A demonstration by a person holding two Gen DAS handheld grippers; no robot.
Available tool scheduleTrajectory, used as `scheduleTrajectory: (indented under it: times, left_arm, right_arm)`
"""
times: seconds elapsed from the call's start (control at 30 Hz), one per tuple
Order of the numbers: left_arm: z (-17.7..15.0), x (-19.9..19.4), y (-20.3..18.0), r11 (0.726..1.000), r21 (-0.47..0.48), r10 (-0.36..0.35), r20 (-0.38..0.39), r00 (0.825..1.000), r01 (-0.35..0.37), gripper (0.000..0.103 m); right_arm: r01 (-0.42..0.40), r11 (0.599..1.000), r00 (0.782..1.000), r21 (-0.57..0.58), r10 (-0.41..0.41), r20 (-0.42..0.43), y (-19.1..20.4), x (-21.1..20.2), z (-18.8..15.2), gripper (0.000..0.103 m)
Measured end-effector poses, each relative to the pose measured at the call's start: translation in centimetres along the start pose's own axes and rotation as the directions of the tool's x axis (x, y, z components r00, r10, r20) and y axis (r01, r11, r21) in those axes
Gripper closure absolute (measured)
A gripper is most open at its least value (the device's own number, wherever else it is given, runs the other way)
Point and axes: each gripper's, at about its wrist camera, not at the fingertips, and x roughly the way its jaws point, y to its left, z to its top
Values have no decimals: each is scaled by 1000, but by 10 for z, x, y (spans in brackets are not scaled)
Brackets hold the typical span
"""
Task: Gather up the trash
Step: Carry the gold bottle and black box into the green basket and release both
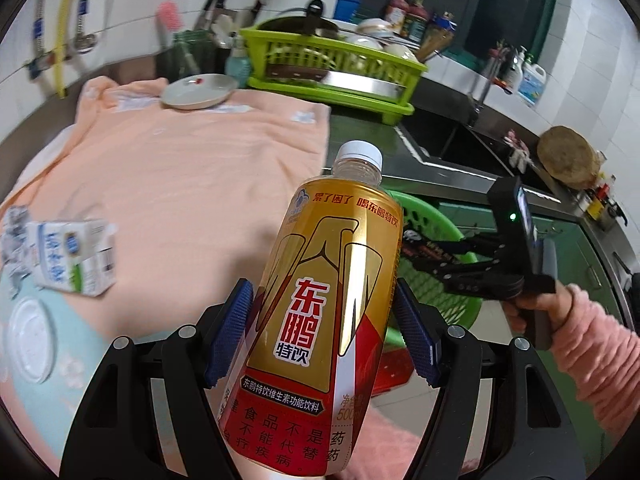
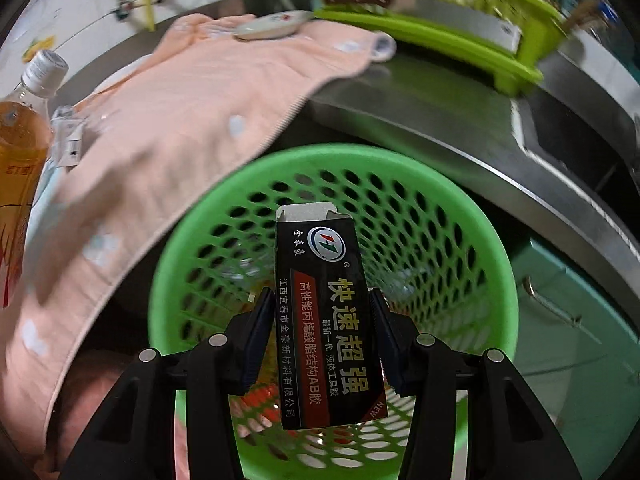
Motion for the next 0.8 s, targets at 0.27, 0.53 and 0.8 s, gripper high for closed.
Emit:
scheduleTrajectory:
  times: [0.27,0.53,0.8]
  left_arm:
    - [18,50,-37,999,7,-38,-54,998,38,33]
    - [28,91,-67,998,11,-58,-88,994,59,33]
    - [33,130,-92,997,-7,-75,-127,989,75,33]
  right_arm:
    - [19,998,1000,57,-19,-7,-25,5,-10,56]
    - [5,996,1000,91,-6,12,-48,-1,-20,49]
    - [6,994,998,107,-13,69,-63,-25,-27,40]
